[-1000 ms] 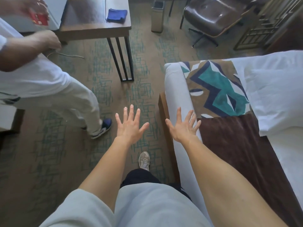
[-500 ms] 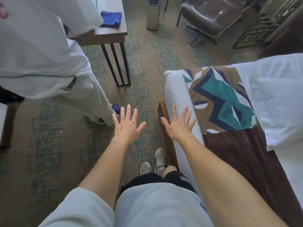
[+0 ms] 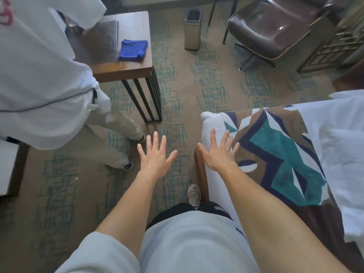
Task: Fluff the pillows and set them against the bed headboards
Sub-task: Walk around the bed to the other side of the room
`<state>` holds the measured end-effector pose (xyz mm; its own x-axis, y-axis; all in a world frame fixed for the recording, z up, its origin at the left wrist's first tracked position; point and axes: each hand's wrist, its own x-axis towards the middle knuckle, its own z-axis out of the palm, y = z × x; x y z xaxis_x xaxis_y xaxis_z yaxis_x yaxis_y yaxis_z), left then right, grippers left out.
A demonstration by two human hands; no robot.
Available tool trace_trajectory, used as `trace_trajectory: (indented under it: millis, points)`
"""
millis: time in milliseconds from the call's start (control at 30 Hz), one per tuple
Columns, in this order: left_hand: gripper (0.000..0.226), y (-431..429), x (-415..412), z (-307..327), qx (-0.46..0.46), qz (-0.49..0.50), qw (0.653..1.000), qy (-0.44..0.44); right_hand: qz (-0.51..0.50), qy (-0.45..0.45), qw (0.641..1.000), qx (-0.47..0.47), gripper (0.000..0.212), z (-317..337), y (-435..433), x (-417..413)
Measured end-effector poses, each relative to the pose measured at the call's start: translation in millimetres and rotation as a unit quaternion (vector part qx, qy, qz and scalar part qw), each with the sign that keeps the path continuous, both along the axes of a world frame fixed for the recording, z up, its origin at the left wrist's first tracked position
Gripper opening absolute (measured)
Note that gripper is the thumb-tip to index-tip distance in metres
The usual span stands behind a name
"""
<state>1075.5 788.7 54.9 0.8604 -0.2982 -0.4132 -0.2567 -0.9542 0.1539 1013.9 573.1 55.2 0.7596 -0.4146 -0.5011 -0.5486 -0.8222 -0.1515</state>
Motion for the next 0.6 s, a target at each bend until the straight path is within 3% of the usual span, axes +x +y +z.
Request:
trace_trajectory:
  millis: [333,600]
  points:
    - [0.080,-40.7,88.0,1.9,0.035,0.005,0.999,0.006,0.003,0.013,1.000,-0.008,0.082,-9.1,-64.4,81.7]
    - [0.080,-75.6,183.6,-8.3,0.040,-0.050,0.998,0.009,-0.037,0.010,0.999,-0.006,0.081,-19.2,-82.2,158.7]
